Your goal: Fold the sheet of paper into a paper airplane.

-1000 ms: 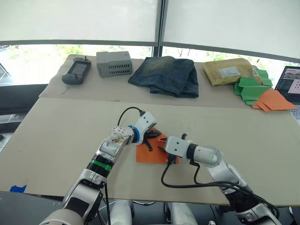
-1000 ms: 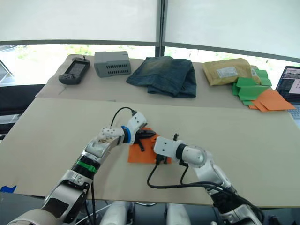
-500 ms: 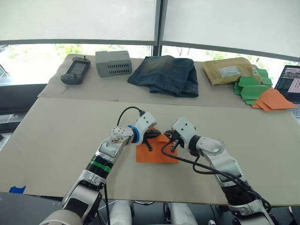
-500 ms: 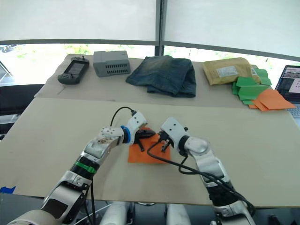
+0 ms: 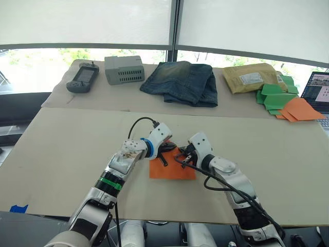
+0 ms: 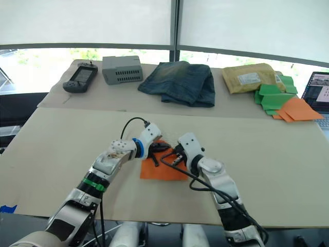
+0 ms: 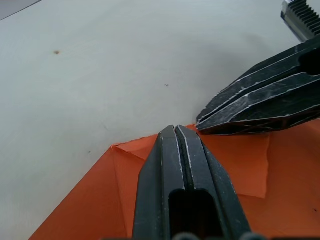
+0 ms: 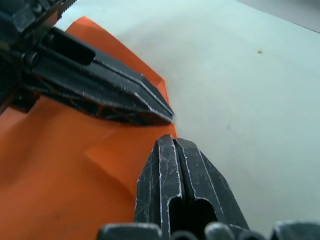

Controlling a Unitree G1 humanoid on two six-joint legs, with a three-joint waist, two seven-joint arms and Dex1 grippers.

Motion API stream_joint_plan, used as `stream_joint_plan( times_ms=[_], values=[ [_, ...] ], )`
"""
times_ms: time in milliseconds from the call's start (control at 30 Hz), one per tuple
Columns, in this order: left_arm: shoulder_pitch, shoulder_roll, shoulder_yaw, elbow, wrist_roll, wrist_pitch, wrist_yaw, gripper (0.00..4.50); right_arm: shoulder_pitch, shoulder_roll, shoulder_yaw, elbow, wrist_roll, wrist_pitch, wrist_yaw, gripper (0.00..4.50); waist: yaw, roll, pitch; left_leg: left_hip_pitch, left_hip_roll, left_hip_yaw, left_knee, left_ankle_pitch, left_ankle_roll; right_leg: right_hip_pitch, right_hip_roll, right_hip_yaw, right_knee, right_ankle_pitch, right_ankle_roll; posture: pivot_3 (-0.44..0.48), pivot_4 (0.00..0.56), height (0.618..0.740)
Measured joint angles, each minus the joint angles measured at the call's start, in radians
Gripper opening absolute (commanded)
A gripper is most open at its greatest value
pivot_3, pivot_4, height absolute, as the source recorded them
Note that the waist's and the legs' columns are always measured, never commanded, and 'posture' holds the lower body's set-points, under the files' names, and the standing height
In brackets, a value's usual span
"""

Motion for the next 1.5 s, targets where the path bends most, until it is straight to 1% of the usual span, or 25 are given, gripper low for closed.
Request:
stream_joint_plan(
  times_ms=[67,100,167,233,400,533,667,733,800,900,1033,1200,1267,1367,1433,1467,1500],
  values=[
    [0.001,-0.004,0.000,0.000,0.000,0.000,0.001,0.00,0.044,-0.025,-0.012,-0.042,0.012,0.017,0.000,0.03,0.002,0.000,0.000,0.000,0.000,-0.001,-0.001,-0.001,-0.002,0.000,0.000,-0.001,0.000,0.000,0.000,0.000,0.150,0.716],
    [0.003,-0.005,-0.001,-0.001,0.000,0.000,0.001,0.00,0.073,-0.040,-0.027,-0.075,0.019,0.028,0.000,0.03,0.003,0.000,0.000,0.000,0.000,-0.002,-0.001,-0.004,-0.006,0.001,0.000,-0.001,-0.001,-0.001,0.000,0.000,0.150,0.716],
    [0.005,-0.005,0.000,-0.001,0.000,-0.001,-0.001,0.00,0.142,-0.061,-0.073,-0.137,0.050,0.049,-0.001,0.03,0.003,0.000,0.000,0.000,0.000,-0.003,-0.001,-0.004,-0.007,0.002,0.000,-0.002,-0.002,-0.002,0.001,0.000,0.150,0.716],
    [0.005,-0.005,0.000,0.000,0.000,-0.001,0.000,0.00,0.181,-0.077,-0.090,-0.178,0.057,0.065,-0.005,0.03,0.002,0.000,0.000,0.000,0.000,-0.003,-0.001,-0.004,-0.007,0.002,0.000,-0.002,-0.002,-0.002,0.001,0.000,0.150,0.716],
    [0.005,-0.006,0.001,0.001,0.000,-0.002,-0.002,0.00,0.234,-0.098,-0.111,-0.223,0.081,0.071,-0.019,0.03,0.002,0.000,0.000,0.000,0.000,-0.008,-0.001,-0.005,-0.008,0.004,0.000,-0.004,-0.005,-0.002,0.001,0.000,0.150,0.716],
    [0.005,-0.005,0.004,0.001,0.000,-0.004,-0.006,0.00,0.213,-0.100,-0.114,-0.210,0.090,0.026,-0.019,0.03,0.000,0.000,0.000,-0.002,0.000,-0.012,-0.001,-0.005,-0.008,0.003,0.000,-0.005,-0.007,-0.001,0.001,0.000,0.150,0.716],
    [0.006,-0.005,0.007,0.001,0.000,-0.005,-0.012,0.00,0.116,-0.107,-0.109,-0.178,0.090,-0.022,-0.010,0.03,-0.001,0.001,0.000,-0.004,-0.001,-0.013,-0.001,-0.004,-0.007,0.002,0.001,-0.005,-0.008,0.000,0.002,0.000,0.150,0.716],
    [0.008,-0.006,0.007,-0.001,0.000,-0.008,-0.015,0.00,0.083,-0.092,-0.084,-0.158,0.090,-0.047,0.001,0.03,0.000,0.001,0.000,-0.005,-0.001,-0.012,-0.001,-0.004,-0.006,0.003,0.001,-0.007,-0.008,0.000,0.002,0.000,0.150,0.716],
    [0.012,-0.007,0.007,-0.006,-0.001,-0.011,-0.018,0.00,0.067,-0.069,-0.037,-0.121,0.090,-0.057,0.010,0.03,0.001,0.001,0.000,-0.006,-0.001,-0.012,-0.003,0.000,0.000,0.002,0.001,-0.009,-0.008,-0.001,0.000,0.000,0.150,0.716],
    [0.017,-0.009,0.010,-0.014,-0.002,-0.011,-0.014,0.00,0.051,-0.044,0.020,-0.046,0.090,-0.051,0.017,0.03,0.001,0.001,0.000,-0.008,-0.001,-0.013,-0.003,0.000,0.000,0.002,0.001,-0.009,-0.009,-0.001,0.000,0.000,0.150,0.716],
    [0.032,-0.008,0.034,-0.029,-0.005,0.007,0.005,0.00,0.002,-0.018,0.038,-0.004,0.093,-0.027,0.023,0.03,-0.006,0.001,0.000,-0.007,0.000,-0.014,-0.002,0.000,0.000,0.003,0.001,-0.009,-0.010,0.000,0.000,0.000,0.150,0.716],
    [0.068,-0.003,0.113,-0.075,-0.045,0.072,0.040,0.00,-0.022,-0.031,0.067,0.006,0.091,0.000,0.033,0.03,-0.018,0.001,0.000,-0.006,0.001,-0.016,-0.003,0.000,0.000,0.002,0.001,-0.011,-0.009,0.000,-0.001,0.000,0.150,0.716],
    [0.085,0.004,0.177,-0.110,-0.082,0.122,0.064,0.00,-0.028,-0.036,0.076,0.008,0.090,0.001,0.034,0.03,-0.023,0.001,0.000,-0.006,0.001,-0.016,-0.003,0.000,0.000,0.002,0.001,-0.011,-0.008,0.000,-0.002,0.000,0.150,0.716],
    [0.089,0.024,0.305,-0.171,-0.139,0.210,0.121,0.00,-0.032,-0.049,0.087,0.012,0.090,0.001,0.039,0.03,-0.025,0.001,0.000,-0.006,0.001,-0.017,-0.003,0.000,0.000,0.003,0.001,-0.012,-0.009,0.000,-0.002,0.000,0.150,0.716],
    [0.088,0.035,0.386,-0.215,-0.191,0.274,0.149,0.53,-0.035,-0.049,0.088,0.016,0.090,0.001,0.040,0.00,-0.025,0.001,0.000,-0.006,0.001,-0.017,-0.003,0.000,0.000,0.003,0.001,-0.012,-0.009,0.000,-0.001,0.000,0.150,0.716],
    [0.087,0.041,0.450,-0.253,-0.238,0.330,0.168,0.81,-0.038,-0.050,0.088,0.019,0.090,0.001,0.040,0.00,-0.025,0.001,0.000,-0.006,0.001,-0.017,-0.003,0.000,0.000,0.003,0.001,-0.012,-0.009,0.000,-0.001,0.000,0.150,0.716],
    [0.086,0.046,0.478,-0.272,-0.257,0.358,0.176,1.11,-0.041,-0.050,0.088,0.020,0.090,0.001,0.041,0.00,-0.025,0.001,0.000,-0.006,0.001,-0.017,-0.003,0.000,0.000,0.004,0.001,-0.012,-0.009,0.000,-0.001,0.000,0.150,0.716]
  ],
)
